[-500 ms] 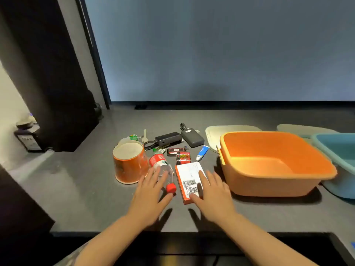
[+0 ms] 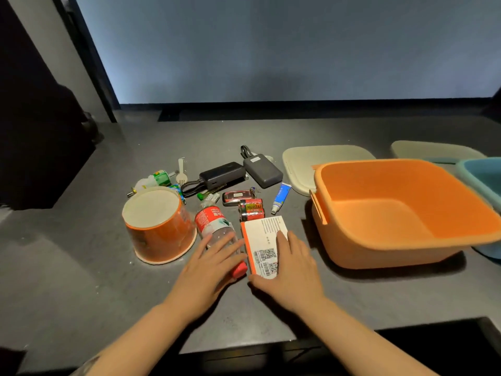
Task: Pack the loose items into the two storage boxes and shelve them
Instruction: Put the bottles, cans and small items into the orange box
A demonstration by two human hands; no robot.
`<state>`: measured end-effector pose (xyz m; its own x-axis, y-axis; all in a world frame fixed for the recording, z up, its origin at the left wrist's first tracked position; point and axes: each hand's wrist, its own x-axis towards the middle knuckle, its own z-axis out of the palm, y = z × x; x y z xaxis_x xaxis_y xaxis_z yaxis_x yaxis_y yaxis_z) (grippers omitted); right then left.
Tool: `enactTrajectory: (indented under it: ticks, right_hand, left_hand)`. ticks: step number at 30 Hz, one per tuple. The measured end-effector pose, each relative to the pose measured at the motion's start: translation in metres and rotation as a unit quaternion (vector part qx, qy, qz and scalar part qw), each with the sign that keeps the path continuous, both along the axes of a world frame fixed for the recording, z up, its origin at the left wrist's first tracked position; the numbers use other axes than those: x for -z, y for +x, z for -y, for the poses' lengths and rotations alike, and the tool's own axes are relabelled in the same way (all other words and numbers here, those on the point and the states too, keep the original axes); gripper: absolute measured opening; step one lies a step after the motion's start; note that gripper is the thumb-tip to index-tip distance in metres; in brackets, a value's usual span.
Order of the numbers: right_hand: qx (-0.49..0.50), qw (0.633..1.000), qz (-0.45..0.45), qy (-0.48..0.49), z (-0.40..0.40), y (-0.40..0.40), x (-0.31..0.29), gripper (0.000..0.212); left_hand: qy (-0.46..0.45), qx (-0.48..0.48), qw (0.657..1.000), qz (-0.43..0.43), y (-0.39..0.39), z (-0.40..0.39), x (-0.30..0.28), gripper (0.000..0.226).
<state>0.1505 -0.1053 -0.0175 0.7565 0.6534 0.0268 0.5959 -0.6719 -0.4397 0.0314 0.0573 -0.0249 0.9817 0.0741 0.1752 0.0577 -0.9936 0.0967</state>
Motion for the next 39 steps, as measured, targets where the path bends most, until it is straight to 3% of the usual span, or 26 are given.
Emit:
enactTrajectory:
  ticks: [5, 11, 13, 17, 19, 25, 28, 34, 36, 39]
  right_hand:
    - [0.049, 0.996, -0.019, -0.069, -0.001, 0.006, 0.003, 0.106]
    - [0.062, 0.995, -0.009, -0.079, -0.004, 0.010, 0.005, 0.100]
    - [0.066, 0.996, -0.025, -0.055, -0.004, 0.009, -0.002, 0.096]
    - [0.048, 0.996, -0.057, 0.056, -0.006, 0.008, -0.042, 0.099]
    - [0.032, 0.992, -0.045, 0.114, -0.005, 0.012, -0.071, 0.099]
    - [0.002, 0.980, -0.006, 0.197, 0.037, 0.062, -0.139, 0.099]
    - [-0.012, 0.988, -0.034, 0.151, 0.081, 0.108, -0.151, 0.099]
    - [-0.037, 0.996, -0.049, 0.063, 0.161, 0.192, -0.142, 0.102]
    - [-0.054, 0.997, -0.050, 0.025, 0.177, 0.218, -0.140, 0.104]
    - [-0.087, 0.993, -0.068, -0.047, 0.193, 0.256, -0.132, 0.108]
  left_hand:
    - [-0.022, -0.002, 0.997, 0.074, 0.001, 0.001, 0.002, 0.041]
    - [-0.156, -0.041, 0.965, 0.207, 0.012, 0.003, -0.011, 0.042]
    - [-0.222, -0.078, 0.936, 0.263, 0.018, 0.004, -0.018, 0.042]
    - [-0.373, -0.182, 0.823, 0.388, 0.030, -0.001, -0.043, 0.036]
    - [-0.405, -0.204, 0.791, 0.411, 0.036, -0.005, -0.056, 0.028]
    - [-0.423, -0.125, 0.804, 0.400, 0.068, 0.017, -0.111, 0.040]
    - [-0.445, -0.066, 0.778, 0.440, 0.100, 0.040, -0.144, 0.042]
    - [-0.468, 0.001, 0.717, 0.516, 0.164, 0.097, -0.188, 0.017]
    - [-0.474, 0.014, 0.718, 0.510, 0.185, 0.115, -0.191, 0.018]
    - [-0.470, -0.003, 0.748, 0.469, 0.215, 0.138, -0.184, 0.021]
